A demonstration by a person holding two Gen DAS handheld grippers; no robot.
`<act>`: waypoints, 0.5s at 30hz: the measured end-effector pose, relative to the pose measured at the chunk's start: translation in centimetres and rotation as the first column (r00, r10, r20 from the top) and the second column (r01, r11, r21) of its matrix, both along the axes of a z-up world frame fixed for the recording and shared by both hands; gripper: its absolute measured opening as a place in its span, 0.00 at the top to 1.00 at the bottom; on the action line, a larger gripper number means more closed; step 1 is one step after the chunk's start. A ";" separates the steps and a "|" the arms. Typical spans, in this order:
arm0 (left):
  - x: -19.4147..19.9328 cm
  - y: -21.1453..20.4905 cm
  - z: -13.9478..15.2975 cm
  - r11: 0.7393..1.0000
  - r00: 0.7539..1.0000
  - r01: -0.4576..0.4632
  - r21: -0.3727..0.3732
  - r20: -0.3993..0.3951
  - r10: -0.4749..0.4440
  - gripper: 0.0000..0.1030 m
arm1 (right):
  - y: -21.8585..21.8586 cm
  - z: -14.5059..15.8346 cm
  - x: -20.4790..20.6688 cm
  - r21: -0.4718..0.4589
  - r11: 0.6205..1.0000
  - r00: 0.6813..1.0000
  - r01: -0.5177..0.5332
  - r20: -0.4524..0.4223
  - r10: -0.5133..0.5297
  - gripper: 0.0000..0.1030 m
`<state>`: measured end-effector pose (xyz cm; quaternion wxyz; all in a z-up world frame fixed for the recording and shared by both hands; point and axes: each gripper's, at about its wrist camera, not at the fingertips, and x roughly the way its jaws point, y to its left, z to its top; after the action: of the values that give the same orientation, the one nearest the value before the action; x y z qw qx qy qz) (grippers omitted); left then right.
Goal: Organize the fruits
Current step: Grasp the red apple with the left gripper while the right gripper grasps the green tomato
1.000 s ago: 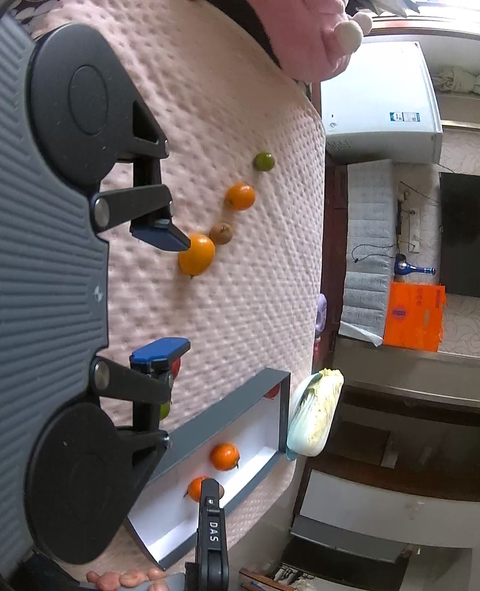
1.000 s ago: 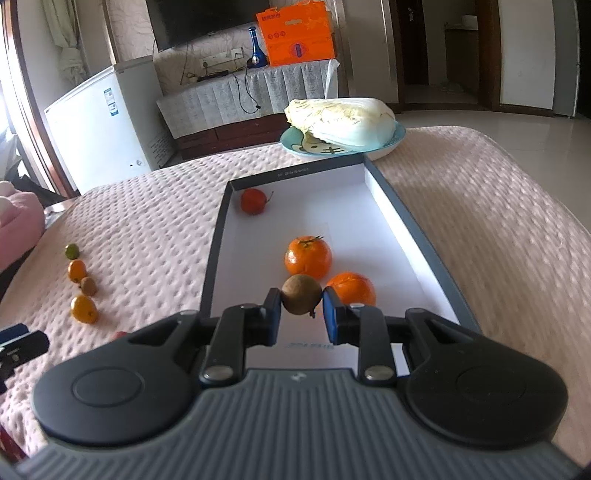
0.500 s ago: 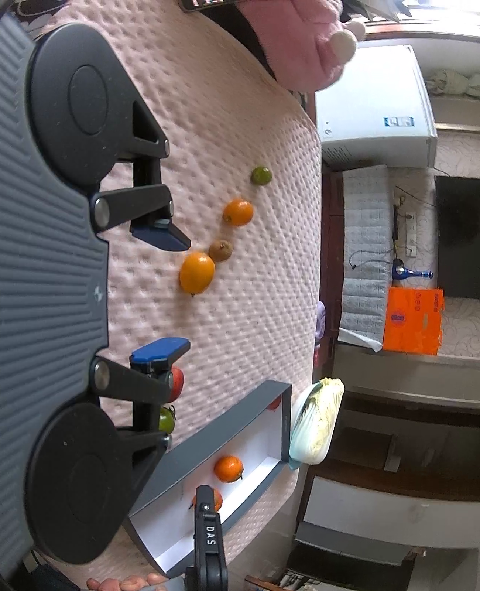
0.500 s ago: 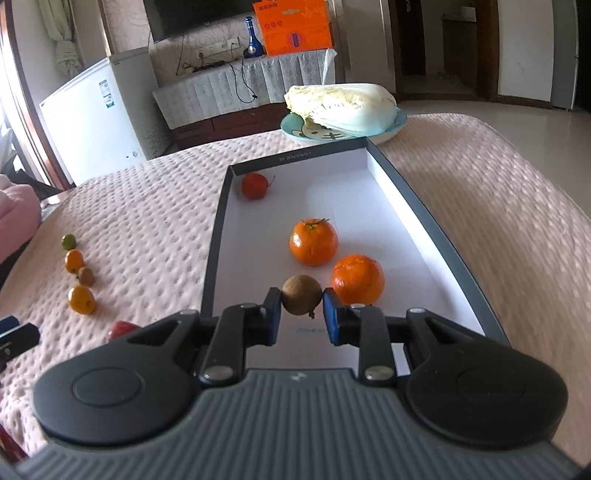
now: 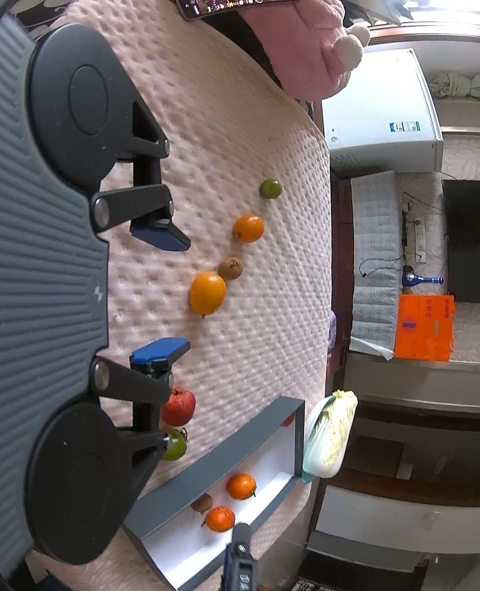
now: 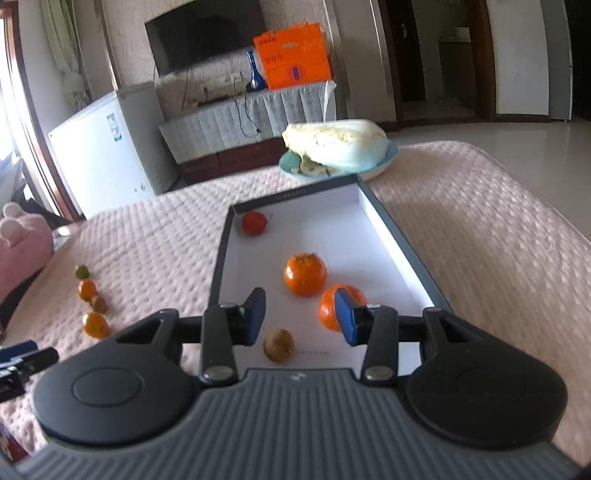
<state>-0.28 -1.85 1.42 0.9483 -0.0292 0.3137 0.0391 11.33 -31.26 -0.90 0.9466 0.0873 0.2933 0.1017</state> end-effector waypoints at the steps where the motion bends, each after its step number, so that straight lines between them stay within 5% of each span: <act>1: 0.1 -0.1 -0.1 1.000 1.000 -0.004 0.001 -0.008 0.004 0.44 | 0.3 0.4 -0.2 0.011 1.000 1.000 -0.021 0.014 0.021 0.58; 5: 0.1 -0.4 0.0 1.000 1.000 0.003 -0.004 -0.003 -0.003 0.44 | 3.1 1.1 -2.4 -0.038 0.983 0.978 -0.180 0.095 0.183 0.57; 9: 0.4 -0.5 -0.1 1.000 1.000 -0.004 -0.005 -0.011 0.004 0.44 | 6.8 0.6 -3.6 -0.110 0.927 0.927 -0.357 0.083 0.367 0.59; 15: 0.5 -0.7 -0.1 1.000 1.000 0.005 0.000 -0.009 -0.005 0.44 | 9.3 0.0 -4.5 -0.148 0.883 0.887 -0.446 0.056 0.458 0.59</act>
<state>0.18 -2.57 1.32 0.9469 -0.0282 0.3181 0.0367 6.88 -21.95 -0.92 0.9126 -0.0504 0.2688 0.3040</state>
